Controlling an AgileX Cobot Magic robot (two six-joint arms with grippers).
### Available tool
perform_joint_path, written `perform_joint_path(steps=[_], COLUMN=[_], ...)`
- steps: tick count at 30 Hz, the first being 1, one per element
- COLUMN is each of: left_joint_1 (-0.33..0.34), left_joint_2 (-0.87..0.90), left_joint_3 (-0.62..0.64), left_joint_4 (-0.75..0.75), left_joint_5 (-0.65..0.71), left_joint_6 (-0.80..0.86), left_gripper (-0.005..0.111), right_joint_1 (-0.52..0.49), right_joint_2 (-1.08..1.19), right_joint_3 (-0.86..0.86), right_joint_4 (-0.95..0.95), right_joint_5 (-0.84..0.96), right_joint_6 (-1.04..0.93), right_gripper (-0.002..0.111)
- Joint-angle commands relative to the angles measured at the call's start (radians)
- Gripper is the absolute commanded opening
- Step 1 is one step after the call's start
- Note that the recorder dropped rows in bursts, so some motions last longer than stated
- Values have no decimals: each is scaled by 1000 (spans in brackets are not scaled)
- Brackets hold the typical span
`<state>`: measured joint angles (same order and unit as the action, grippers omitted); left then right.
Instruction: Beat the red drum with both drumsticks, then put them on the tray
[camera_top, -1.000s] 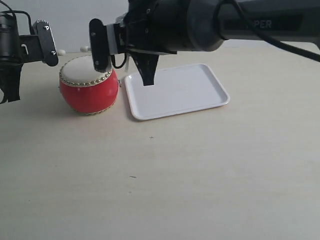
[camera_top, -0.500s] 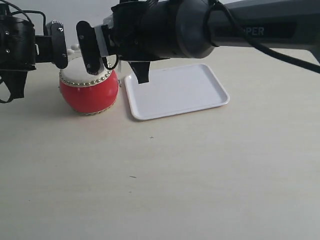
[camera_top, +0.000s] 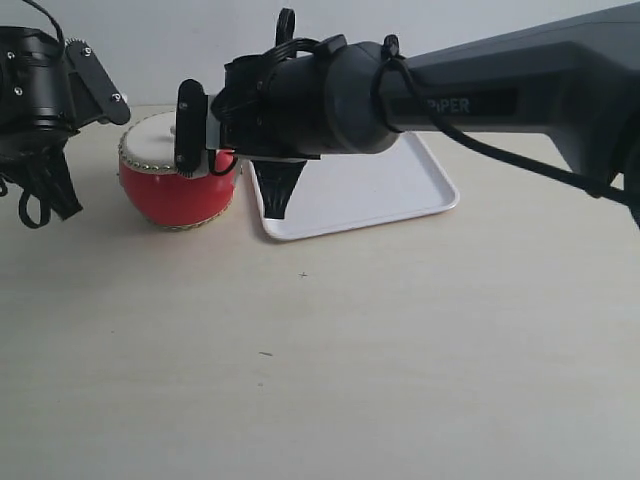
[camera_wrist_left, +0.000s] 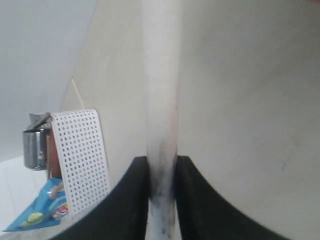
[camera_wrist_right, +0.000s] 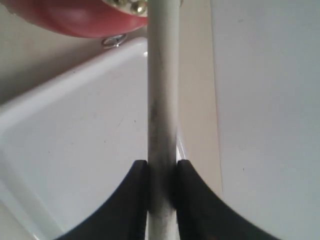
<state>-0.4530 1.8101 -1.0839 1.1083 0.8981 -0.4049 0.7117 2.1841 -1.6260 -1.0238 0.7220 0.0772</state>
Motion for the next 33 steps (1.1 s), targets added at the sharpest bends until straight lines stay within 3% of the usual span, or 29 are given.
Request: perform_joint_path(steps=[1, 8, 19, 24, 27, 33], left_joint_1=[-5, -5, -5, -8, -8, -8], left_joint_2=[-2, -2, -2, -2, -2, 106], left_joint_3=[-9, -9, -9, -30, -97, -97], left_joint_4=[-50, -46, -44, 23, -46, -168], left_joint_5=[-15, -21, -35, 4, 46, 73], left_joint_6=[-21, 119, 94, 81, 104, 220], left_gripper=[0, 0, 0, 0, 0, 0], right_joint_1=[-2, -2, -2, -2, -2, -2], right_joint_2=[-14, -30, -30, -30, -30, -30], right_joint_3=[-6, -6, -6, -6, -6, -6], right_joint_4=[-9, -50, -51, -51, -49, -55], right_joint_5=[27, 27, 25, 20, 12, 14], right_joint_6=[56, 56, 63, 66, 66, 107], right_gripper=[0, 0, 0, 0, 0, 0])
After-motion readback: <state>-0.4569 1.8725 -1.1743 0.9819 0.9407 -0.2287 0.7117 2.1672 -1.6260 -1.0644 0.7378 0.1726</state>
